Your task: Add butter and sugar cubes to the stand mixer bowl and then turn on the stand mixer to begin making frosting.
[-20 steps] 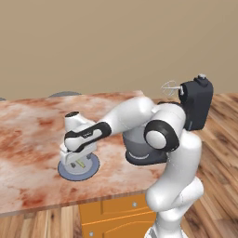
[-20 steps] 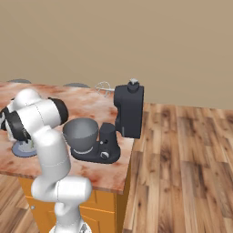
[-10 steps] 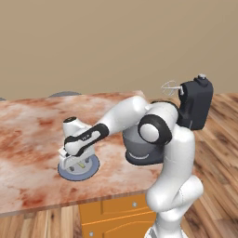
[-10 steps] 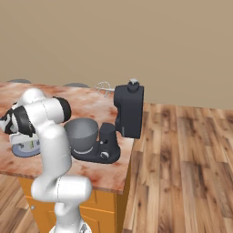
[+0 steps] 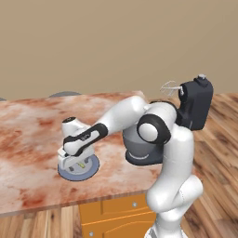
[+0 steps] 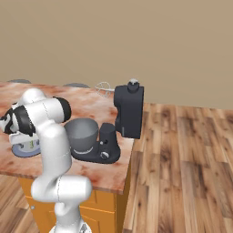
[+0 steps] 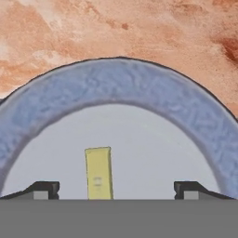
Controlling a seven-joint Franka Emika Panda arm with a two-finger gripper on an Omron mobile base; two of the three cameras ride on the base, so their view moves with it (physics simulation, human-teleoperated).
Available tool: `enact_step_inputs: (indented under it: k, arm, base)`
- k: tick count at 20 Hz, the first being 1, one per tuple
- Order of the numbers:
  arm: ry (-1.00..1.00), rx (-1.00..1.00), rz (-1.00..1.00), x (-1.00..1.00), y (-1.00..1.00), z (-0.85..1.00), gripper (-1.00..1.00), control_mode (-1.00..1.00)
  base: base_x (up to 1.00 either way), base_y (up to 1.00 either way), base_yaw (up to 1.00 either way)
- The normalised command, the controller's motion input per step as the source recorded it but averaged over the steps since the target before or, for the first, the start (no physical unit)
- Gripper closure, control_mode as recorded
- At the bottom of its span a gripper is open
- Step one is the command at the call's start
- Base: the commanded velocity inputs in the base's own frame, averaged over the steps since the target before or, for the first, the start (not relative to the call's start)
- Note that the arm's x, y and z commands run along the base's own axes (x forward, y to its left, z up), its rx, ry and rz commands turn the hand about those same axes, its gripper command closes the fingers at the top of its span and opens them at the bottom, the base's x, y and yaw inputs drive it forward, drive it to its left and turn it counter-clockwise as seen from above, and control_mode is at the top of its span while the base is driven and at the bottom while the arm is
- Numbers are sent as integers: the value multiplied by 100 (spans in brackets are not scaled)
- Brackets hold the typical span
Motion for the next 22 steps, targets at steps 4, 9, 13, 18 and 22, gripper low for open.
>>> enact_step_inputs:
  k: [4,9,13,18,22]
  arm:
    - [0,0,0,0,0,-50,100,-100]
    - [0,0,0,0,-3,-48,100,-100]
    - [0,1,4,0,-37,-42,100,-100]
    - [0,6,21,0,-68,-44,100,-100]
    - [0,5,20,0,-56,-46,100,-100]
  base:
    - [0,0,0]
    - [0,0,0]
    - [0,0,0]
    - [0,0,0]
    - [0,0,0]
